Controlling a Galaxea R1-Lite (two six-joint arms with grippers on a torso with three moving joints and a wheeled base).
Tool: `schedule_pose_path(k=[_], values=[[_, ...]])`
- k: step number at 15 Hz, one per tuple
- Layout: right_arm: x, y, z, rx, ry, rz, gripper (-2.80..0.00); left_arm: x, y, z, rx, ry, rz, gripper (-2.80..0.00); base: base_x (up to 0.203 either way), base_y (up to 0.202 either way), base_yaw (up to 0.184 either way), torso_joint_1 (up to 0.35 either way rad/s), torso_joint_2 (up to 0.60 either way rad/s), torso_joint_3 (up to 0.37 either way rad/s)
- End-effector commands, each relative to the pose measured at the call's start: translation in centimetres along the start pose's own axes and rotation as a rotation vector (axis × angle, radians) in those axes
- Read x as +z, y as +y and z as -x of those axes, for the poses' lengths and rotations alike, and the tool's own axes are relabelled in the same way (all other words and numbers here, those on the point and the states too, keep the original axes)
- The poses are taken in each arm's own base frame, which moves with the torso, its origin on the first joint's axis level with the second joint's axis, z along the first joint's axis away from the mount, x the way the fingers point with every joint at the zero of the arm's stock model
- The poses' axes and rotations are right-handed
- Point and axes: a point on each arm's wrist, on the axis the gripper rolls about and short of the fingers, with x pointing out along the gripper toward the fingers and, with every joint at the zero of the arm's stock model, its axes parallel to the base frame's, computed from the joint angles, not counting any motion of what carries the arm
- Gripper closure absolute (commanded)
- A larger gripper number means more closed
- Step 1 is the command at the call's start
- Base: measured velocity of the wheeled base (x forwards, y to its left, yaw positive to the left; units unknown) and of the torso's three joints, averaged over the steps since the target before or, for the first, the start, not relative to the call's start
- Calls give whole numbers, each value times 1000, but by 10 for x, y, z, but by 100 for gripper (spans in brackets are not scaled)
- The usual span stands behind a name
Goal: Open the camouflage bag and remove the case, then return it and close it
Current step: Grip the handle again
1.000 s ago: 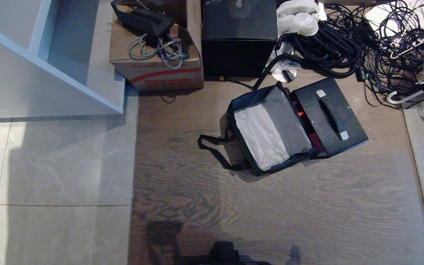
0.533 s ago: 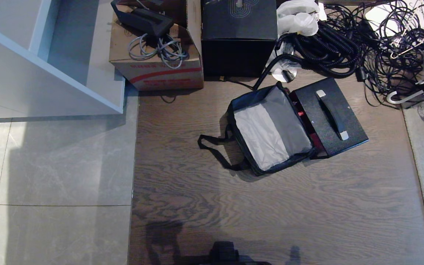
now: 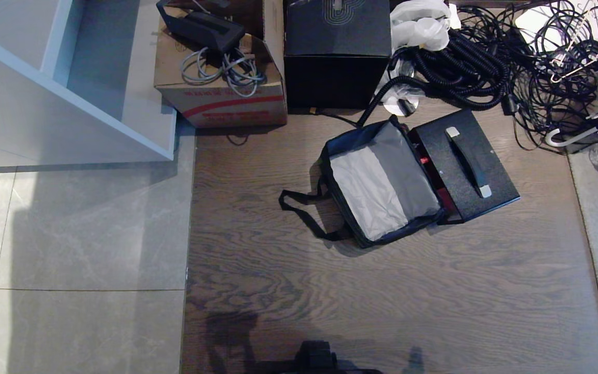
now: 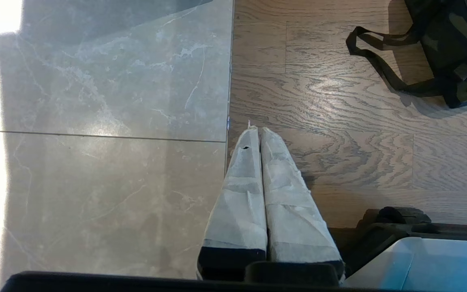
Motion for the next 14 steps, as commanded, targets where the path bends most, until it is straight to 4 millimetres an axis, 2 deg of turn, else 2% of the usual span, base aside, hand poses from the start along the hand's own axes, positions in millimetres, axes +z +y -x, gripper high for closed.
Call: schedule_pose_path(k=[1, 14], values=[[-11, 0, -2, 0, 40, 6, 0, 0, 0, 0, 0, 0, 1, 0, 0, 0, 0, 0, 0, 0], [-14, 0, -2, 2, 72, 4, 0, 0, 0, 0, 0, 0, 1, 0, 0, 0, 0, 0, 0, 0]])
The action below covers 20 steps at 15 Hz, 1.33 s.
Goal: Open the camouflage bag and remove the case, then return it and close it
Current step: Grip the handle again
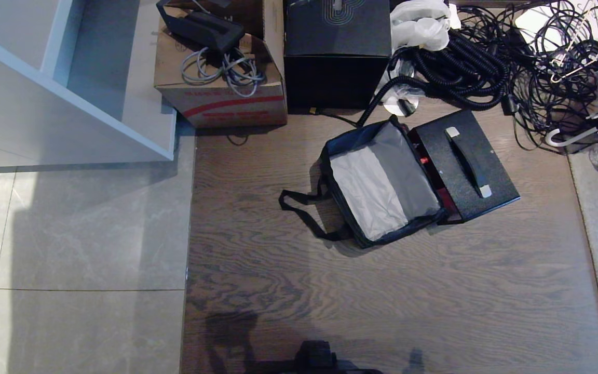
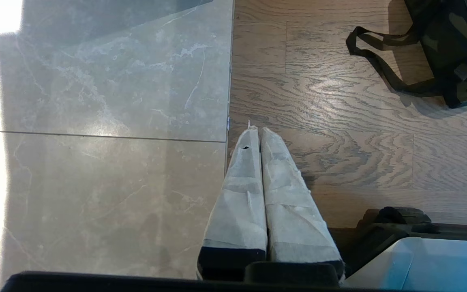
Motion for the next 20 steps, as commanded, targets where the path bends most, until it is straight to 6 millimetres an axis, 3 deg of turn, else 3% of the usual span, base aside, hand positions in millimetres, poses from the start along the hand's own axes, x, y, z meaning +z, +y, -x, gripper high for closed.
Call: schedule_pose_path(k=[1, 15, 20], values=[[-11, 0, -2, 0, 41, 1, 0, 0, 0, 0, 0, 0, 0, 0, 0, 0, 0, 0, 0, 0], [-8, 0, -2, 0, 11, 1, 0, 0, 0, 0, 0, 0, 0, 0, 0, 0, 0, 0, 0, 0], [-8, 0, -2, 0, 11, 1, 0, 0, 0, 0, 0, 0, 0, 0, 96, 0, 0, 1, 0, 1]])
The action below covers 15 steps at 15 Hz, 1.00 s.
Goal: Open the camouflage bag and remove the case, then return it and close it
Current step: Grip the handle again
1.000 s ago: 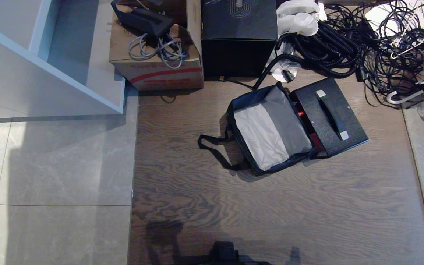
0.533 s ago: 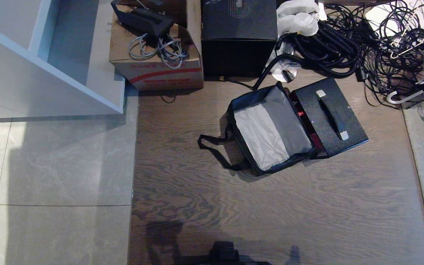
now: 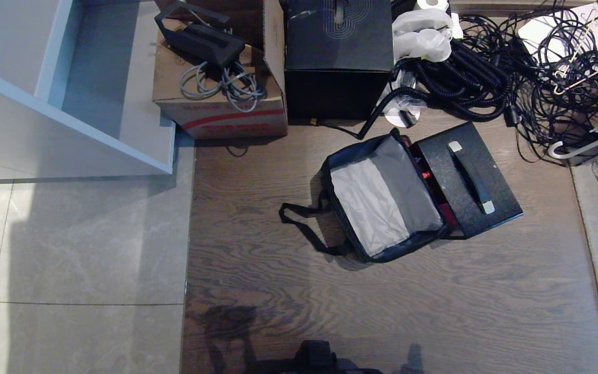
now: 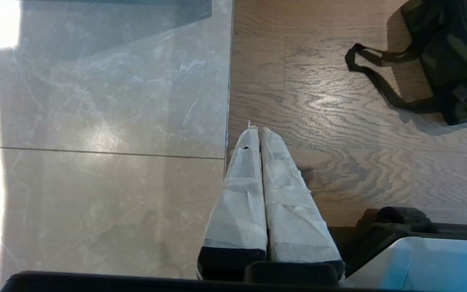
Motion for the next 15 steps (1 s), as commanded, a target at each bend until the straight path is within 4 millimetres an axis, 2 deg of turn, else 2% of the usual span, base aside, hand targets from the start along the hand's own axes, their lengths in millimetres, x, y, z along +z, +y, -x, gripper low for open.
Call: schedule_pose_path(k=[1, 15], values=[[-11, 0, -2, -1, 40, 0, 0, 0, 0, 0, 0, 0, 0, 0, 0, 0, 0, 0, 0, 0], [-11, 0, -2, 1, 40, 0, 0, 0, 0, 0, 0, 0, 0, 0, 0, 0, 0, 0, 0, -3]])
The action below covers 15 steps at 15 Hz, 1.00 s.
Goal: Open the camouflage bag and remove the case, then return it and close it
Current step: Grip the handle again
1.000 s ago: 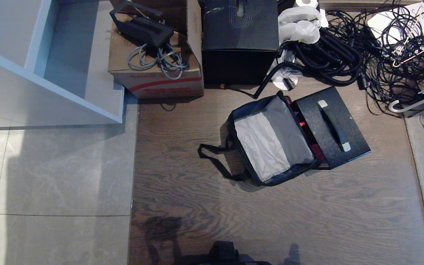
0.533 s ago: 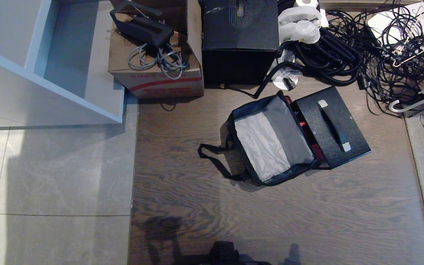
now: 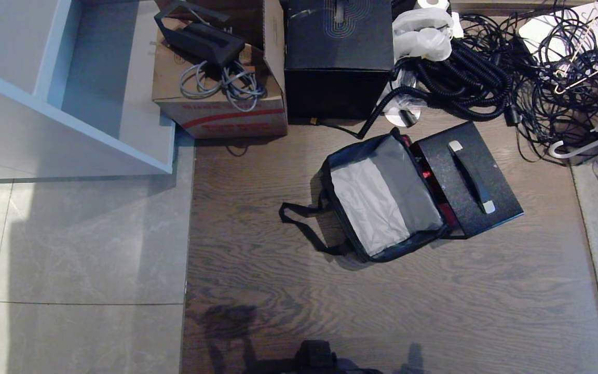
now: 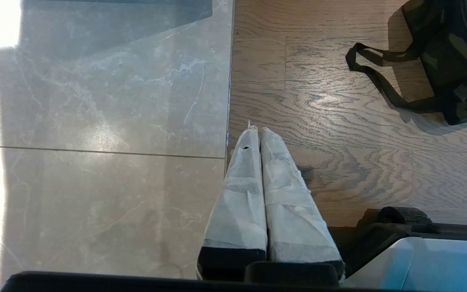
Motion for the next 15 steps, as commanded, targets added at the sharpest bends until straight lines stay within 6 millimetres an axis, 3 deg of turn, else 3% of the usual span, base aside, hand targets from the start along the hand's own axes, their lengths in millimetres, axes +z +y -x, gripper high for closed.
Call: schedule_pose_path(k=[1, 7, 15], values=[[-11, 0, -2, -1, 40, 0, 0, 0, 0, 0, 0, 0, 0, 0, 0, 0, 0, 2, 2, -109], [-11, 0, -2, 0, 40, 0, 0, 0, 0, 0, 0, 0, 2, 0, 0, 0, 0, 1, 2, -154], [-11, 0, -2, -1, 40, 0, 0, 0, 0, 0, 0, 0, 0, 0, 0, 0, 0, 1, 1, -9]])
